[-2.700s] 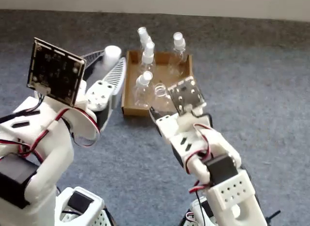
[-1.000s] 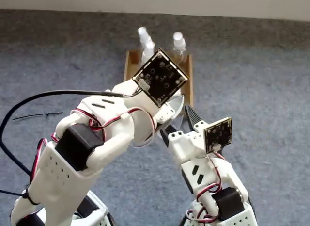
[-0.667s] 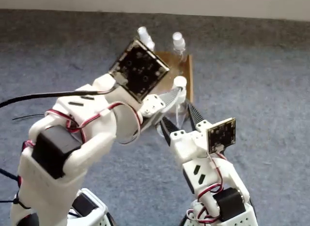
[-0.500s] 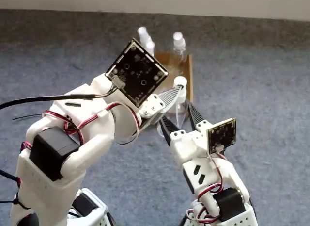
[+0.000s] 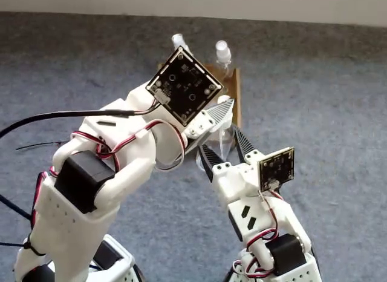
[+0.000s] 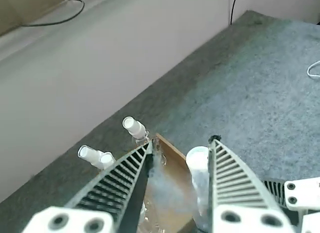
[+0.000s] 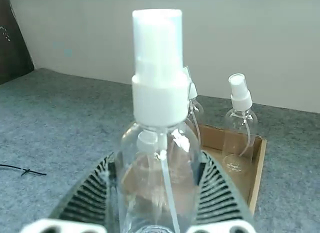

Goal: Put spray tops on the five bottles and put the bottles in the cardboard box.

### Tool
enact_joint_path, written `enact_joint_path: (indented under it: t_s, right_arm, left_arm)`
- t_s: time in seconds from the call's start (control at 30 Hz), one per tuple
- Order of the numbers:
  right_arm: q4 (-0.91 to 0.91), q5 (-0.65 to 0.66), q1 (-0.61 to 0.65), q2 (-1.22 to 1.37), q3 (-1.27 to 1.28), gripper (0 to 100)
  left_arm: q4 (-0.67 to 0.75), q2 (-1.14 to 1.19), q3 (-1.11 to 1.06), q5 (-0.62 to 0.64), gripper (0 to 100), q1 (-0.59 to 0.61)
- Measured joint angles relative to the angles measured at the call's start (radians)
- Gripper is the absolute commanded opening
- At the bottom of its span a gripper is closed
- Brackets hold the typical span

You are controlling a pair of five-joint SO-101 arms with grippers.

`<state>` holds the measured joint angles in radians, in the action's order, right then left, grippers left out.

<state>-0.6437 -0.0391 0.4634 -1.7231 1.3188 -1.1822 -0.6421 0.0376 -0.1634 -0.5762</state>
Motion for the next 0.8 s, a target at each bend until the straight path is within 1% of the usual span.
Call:
enact_joint_path:
  t_s: [0.4, 0.57, 0.67, 0.8]
  right_arm:
    - [-0.002, 0.000, 0.000, 0.003, 0.009, 0.8]
    - [-0.002, 0.003, 0.000, 0.002, 0.011, 4.6]
    - [-0.028, 0.003, 0.000, 0.002, 0.011, 5.2]
    - [-0.038, 0.003, 0.000, 0.002, 0.011, 4.3]
  left_arm:
    - [0.008, 0.100, -0.040, 0.002, 17, 0.014]
    - [-0.026, 0.103, -0.075, -0.002, 17, 0.014]
    - [-0.026, 0.103, -0.092, -0.035, 17, 0.014]
    - [-0.028, 0.103, -0.094, -0.048, 17, 0.014]
